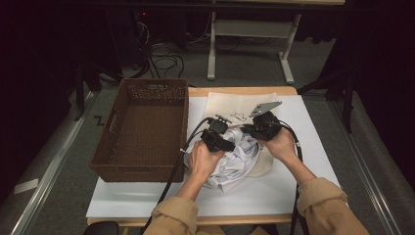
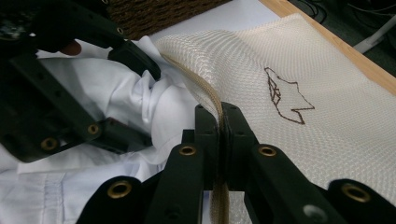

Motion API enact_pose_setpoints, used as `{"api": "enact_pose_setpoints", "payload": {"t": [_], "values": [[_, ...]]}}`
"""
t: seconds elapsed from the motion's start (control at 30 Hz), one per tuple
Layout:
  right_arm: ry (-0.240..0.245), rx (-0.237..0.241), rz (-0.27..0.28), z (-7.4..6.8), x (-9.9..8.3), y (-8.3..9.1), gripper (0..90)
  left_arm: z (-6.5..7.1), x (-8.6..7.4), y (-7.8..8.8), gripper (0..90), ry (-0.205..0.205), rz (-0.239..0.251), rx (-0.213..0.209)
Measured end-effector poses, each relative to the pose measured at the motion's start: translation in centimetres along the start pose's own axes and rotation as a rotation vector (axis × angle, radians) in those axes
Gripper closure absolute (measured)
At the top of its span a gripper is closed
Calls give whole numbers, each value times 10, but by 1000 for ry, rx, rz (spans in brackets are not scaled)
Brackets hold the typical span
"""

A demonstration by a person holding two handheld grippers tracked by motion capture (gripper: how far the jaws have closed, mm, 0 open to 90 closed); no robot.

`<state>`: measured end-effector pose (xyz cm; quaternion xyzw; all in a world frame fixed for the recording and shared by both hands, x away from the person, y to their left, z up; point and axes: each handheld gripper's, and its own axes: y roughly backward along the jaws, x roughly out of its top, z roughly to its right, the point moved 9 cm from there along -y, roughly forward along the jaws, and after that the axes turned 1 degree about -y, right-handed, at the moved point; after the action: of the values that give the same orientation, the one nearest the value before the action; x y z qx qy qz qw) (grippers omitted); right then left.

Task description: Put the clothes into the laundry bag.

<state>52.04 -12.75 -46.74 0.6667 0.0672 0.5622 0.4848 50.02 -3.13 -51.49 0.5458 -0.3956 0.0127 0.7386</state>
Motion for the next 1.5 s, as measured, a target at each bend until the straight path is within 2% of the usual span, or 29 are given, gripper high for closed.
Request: {"api": "enact_pose_setpoints", "payload": {"t": [0.1,0.23,0.37,0.43,0.53,0.63,0.77,0.93,1.03,1.1,1.2,1.23,1.3,1.37,1.43,1.5], "values": [[-27,-1,0,1,-1,0,872,2,1,5,297,-27,12,10],[-23,-1,6,2,0,-1,872,4,3,13,286,-53,27,18],[-17,0,4,2,0,-1,871,9,2,25,286,-102,44,22],[-27,-2,1,2,-1,-1,871,13,0,27,297,-125,40,11],[-28,-3,3,2,-1,-2,872,17,-2,27,373,-147,29,10],[-37,-2,1,1,0,-2,871,19,-4,24,477,-139,20,-12],[-14,-3,3,2,-1,-1,871,22,-7,14,558,-153,-12,-15],[-16,-1,4,2,0,-1,872,22,-7,-2,675,-133,-49,-37],[-23,1,-1,0,0,1,872,21,-4,-6,751,-107,-40,-44],[-6,5,8,-2,0,2,872,20,0,-7,778,-91,-31,-44],[15,11,11,-5,1,6,872,19,9,-3,798,-76,-5,-41],[6,11,14,-6,2,7,872,19,12,-1,801,-75,9,-35],[22,12,18,-6,2,9,872,16,19,2,807,-67,44,-22],[11,10,19,-5,2,9,872,12,24,2,809,-30,84,-8],[10,12,12,-4,0,8,872,11,24,-2,805,-18,84,-1],[-2,10,3,-5,-2,7,872,12,20,-11,789,-30,60,5]]}}
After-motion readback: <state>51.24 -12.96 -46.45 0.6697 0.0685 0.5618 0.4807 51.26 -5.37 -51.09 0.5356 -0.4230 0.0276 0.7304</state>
